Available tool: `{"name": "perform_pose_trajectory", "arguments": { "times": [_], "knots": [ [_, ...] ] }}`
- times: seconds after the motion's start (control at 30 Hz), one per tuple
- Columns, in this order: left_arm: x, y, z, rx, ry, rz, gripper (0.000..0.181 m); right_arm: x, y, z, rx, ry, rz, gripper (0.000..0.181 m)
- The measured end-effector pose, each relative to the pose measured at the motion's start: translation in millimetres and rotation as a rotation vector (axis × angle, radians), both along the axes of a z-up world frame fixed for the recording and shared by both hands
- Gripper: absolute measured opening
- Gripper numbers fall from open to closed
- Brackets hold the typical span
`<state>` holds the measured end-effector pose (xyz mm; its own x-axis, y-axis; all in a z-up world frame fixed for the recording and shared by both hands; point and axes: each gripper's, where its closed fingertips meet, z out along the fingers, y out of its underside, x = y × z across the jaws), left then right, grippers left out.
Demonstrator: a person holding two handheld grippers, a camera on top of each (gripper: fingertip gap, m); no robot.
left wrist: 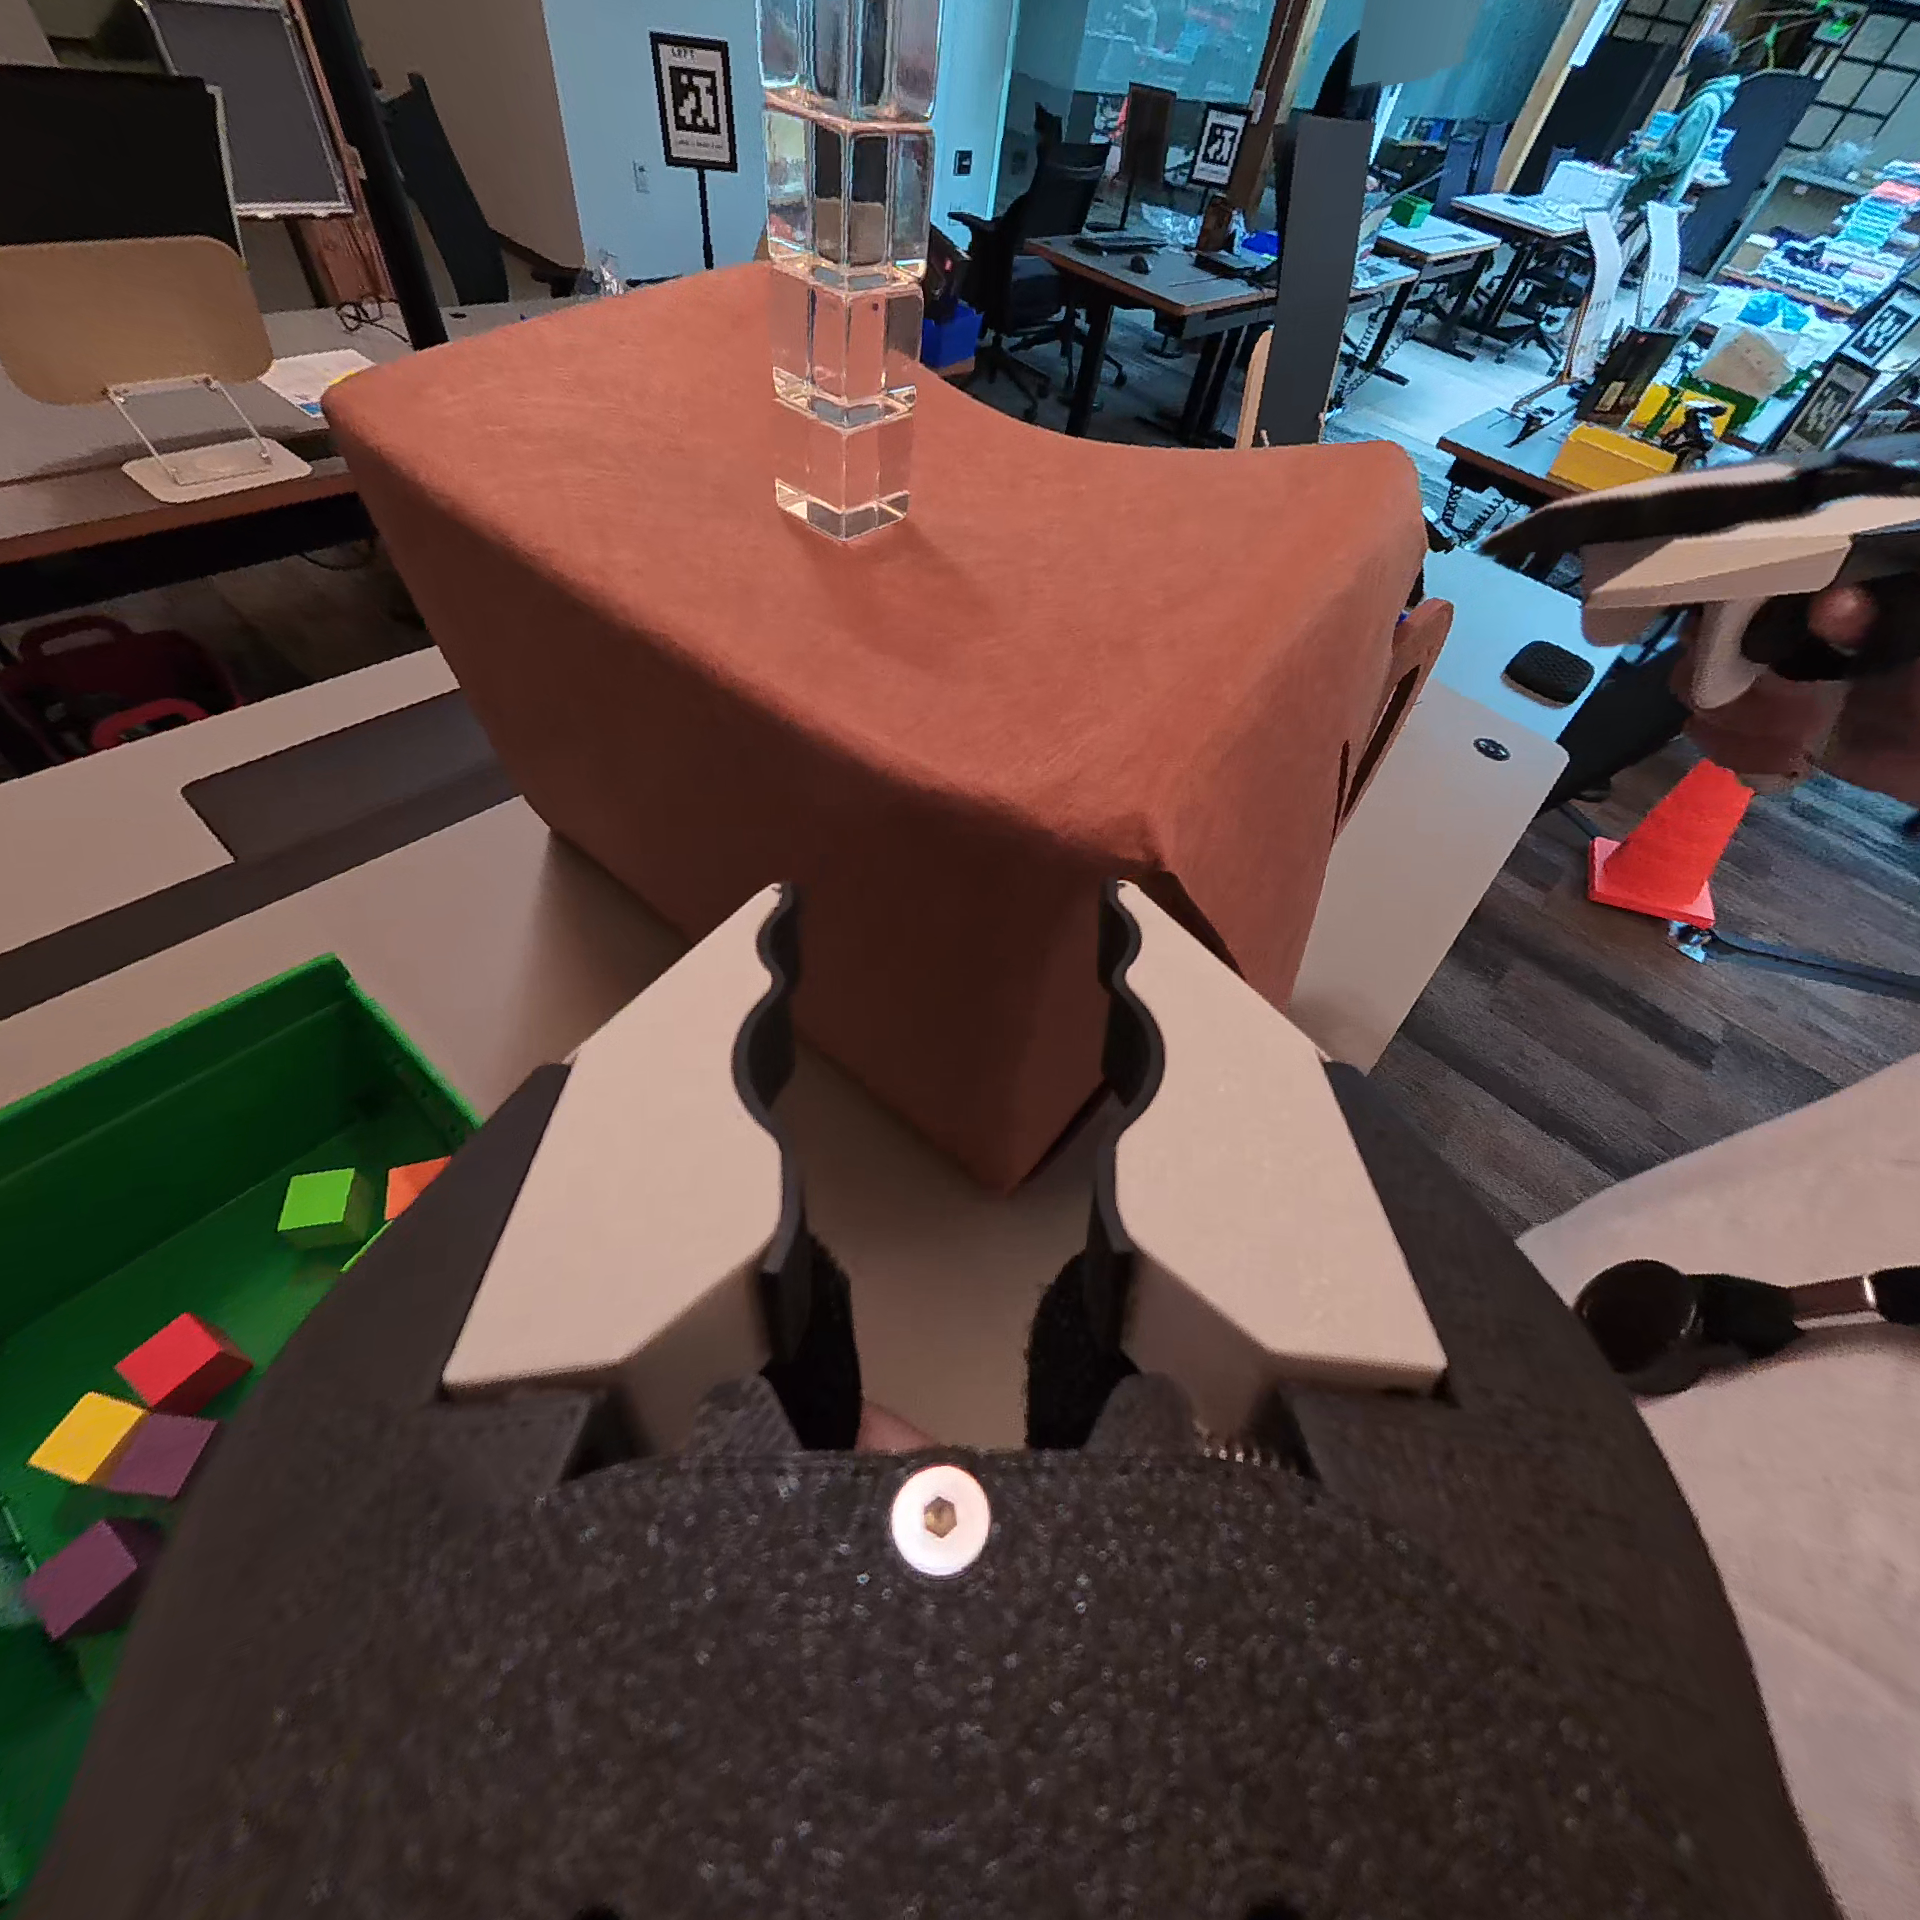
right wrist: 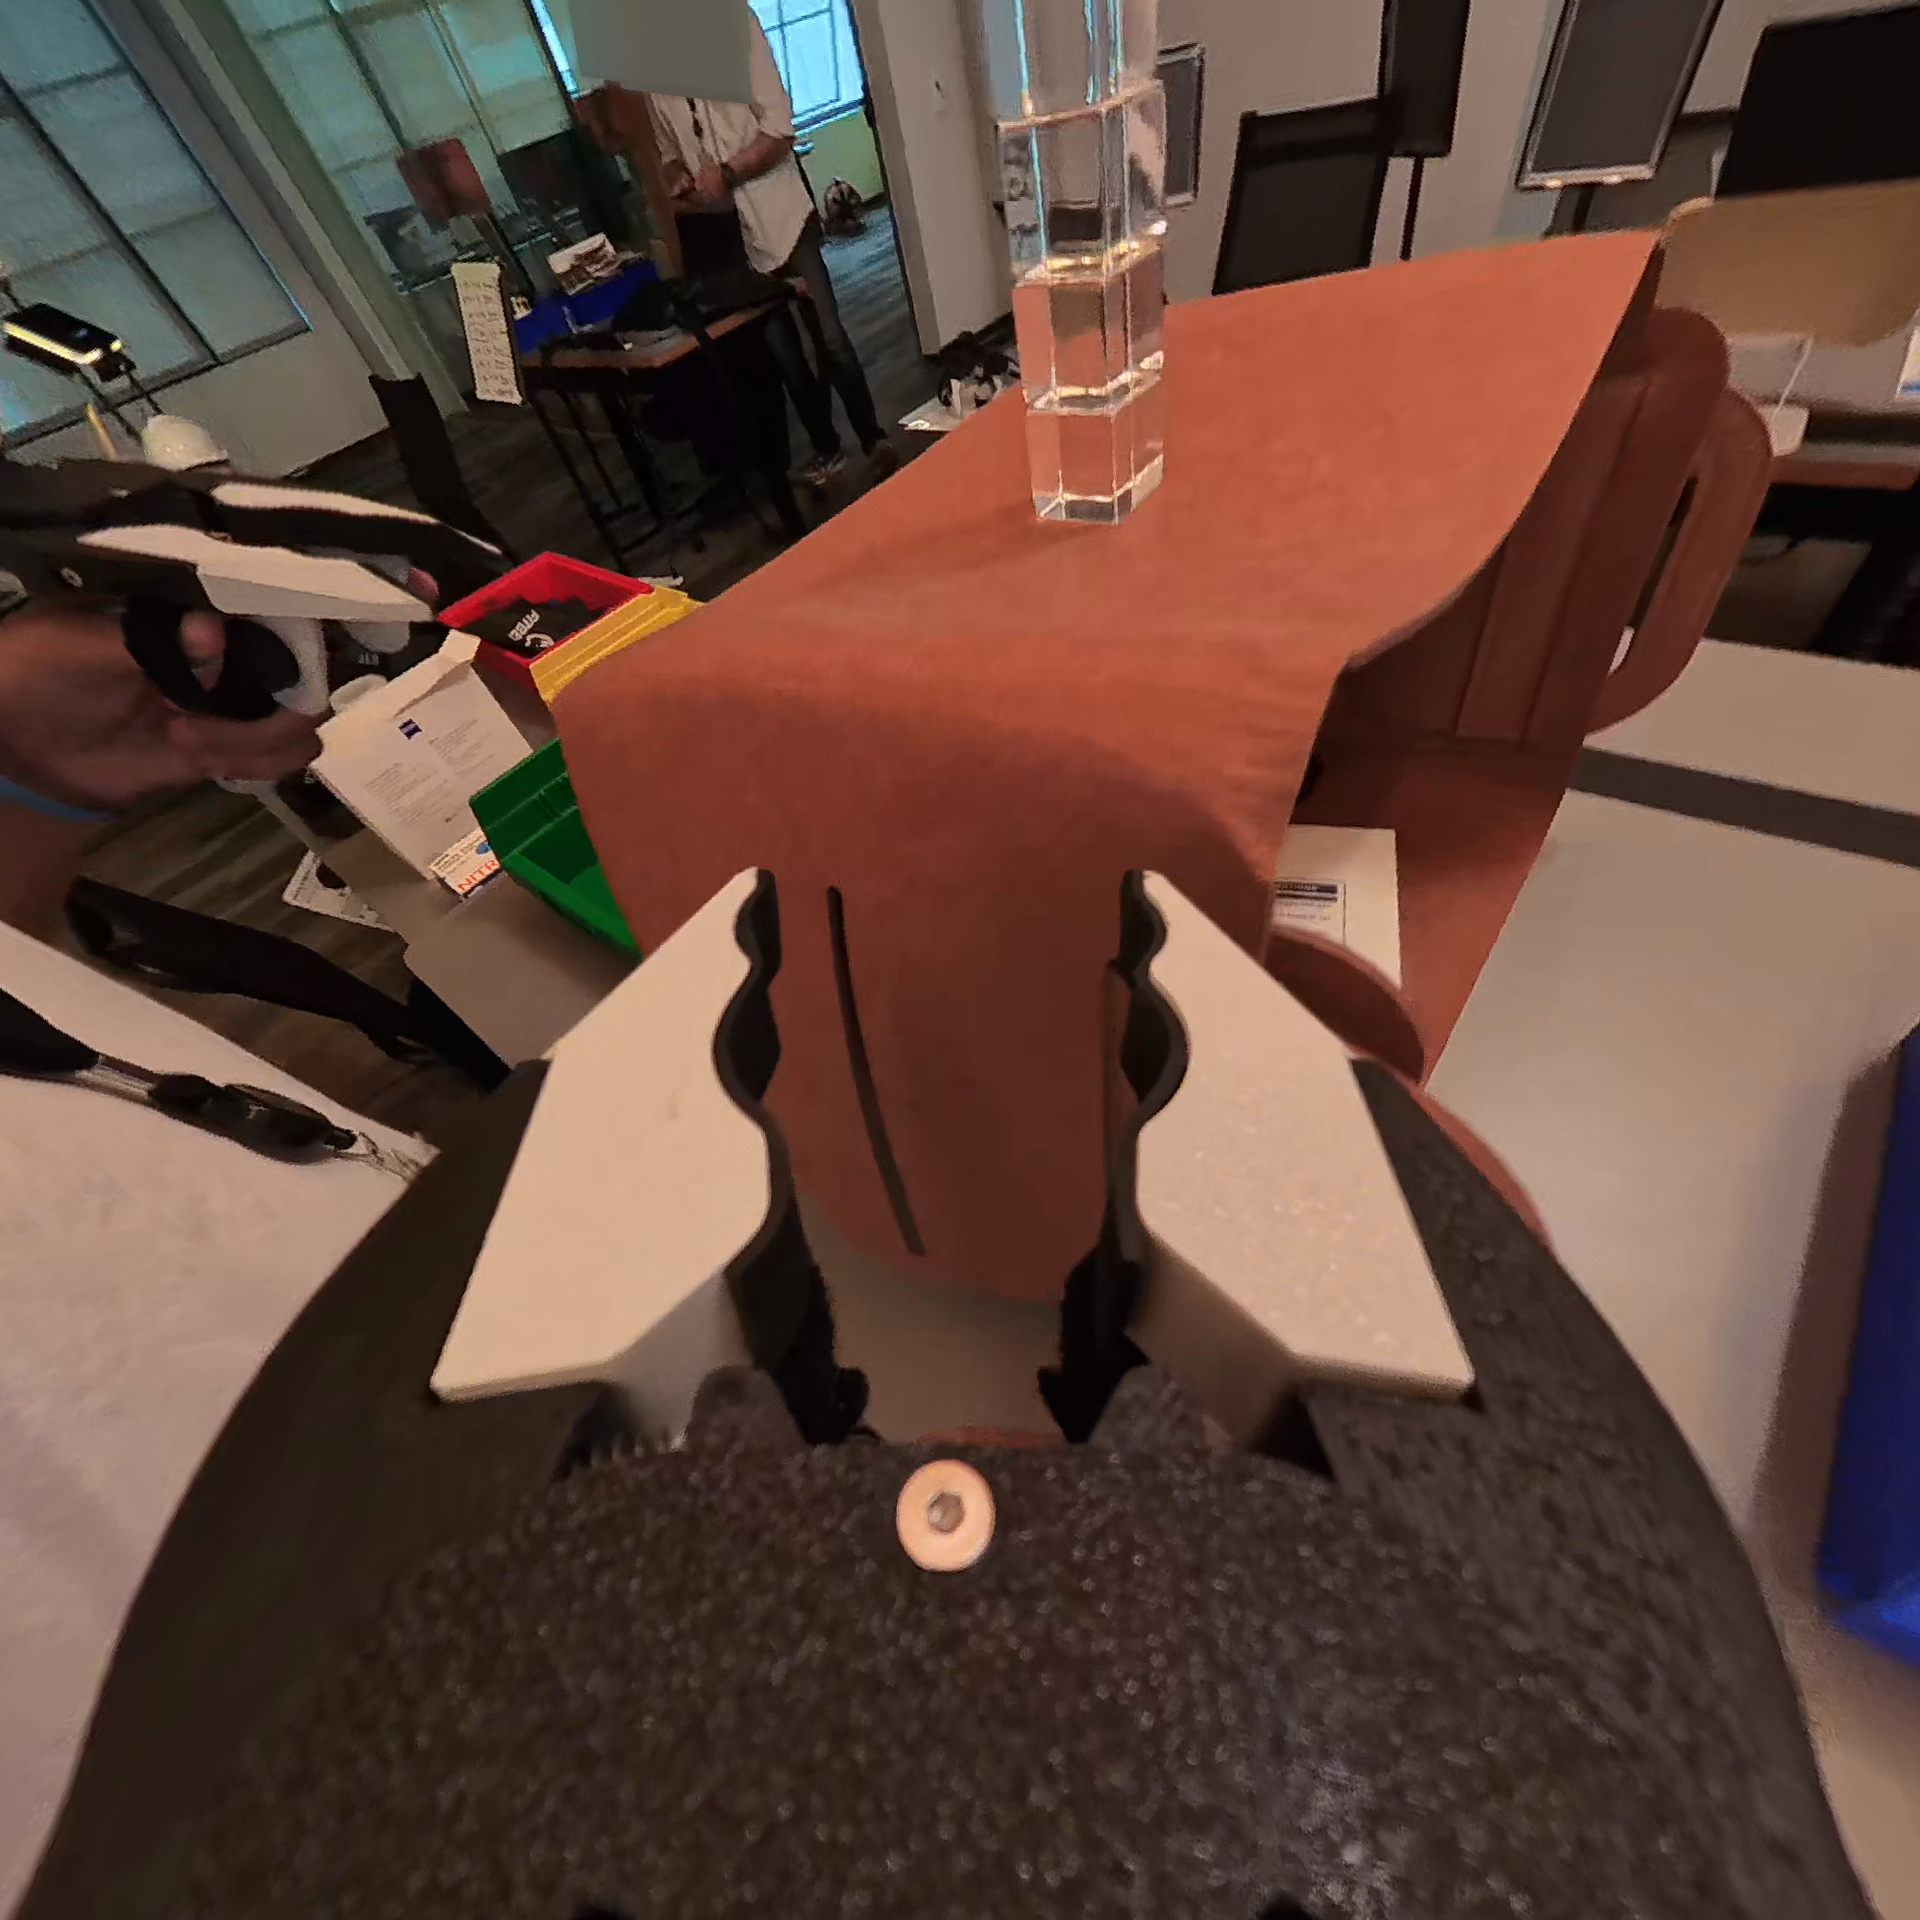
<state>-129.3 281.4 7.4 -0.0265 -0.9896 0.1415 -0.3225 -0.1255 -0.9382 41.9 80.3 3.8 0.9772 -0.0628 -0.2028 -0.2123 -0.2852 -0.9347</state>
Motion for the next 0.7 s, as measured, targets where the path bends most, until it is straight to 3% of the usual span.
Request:
{"name": "perform_pose_trajectory", "arguments": {
  "times": [0.23,0.37,0.47,0.57,0.7],
  "knots": [
    [-7,-2,-1,-0.025,-0.005,0.009,0.059,-1,18,28,0.107,-0.041,0.133,0.066],
    [10,4,0,-0.097,0.045,-0.071,0.059,-6,29,39,0.153,-0.041,0.188,0.064],
    [46,21,19,-0.028,0.053,-0.170,0.059,-16,34,38,0.162,-0.043,0.224,0.063],
    [99,32,52,0.111,-0.046,-0.307,0.059,-29,35,28,0.146,-0.041,0.262,0.060],
    [171,38,80,0.134,-0.118,-0.440,0.059,-37,35,13,0.121,-0.086,0.240,0.059]
  ]
}}
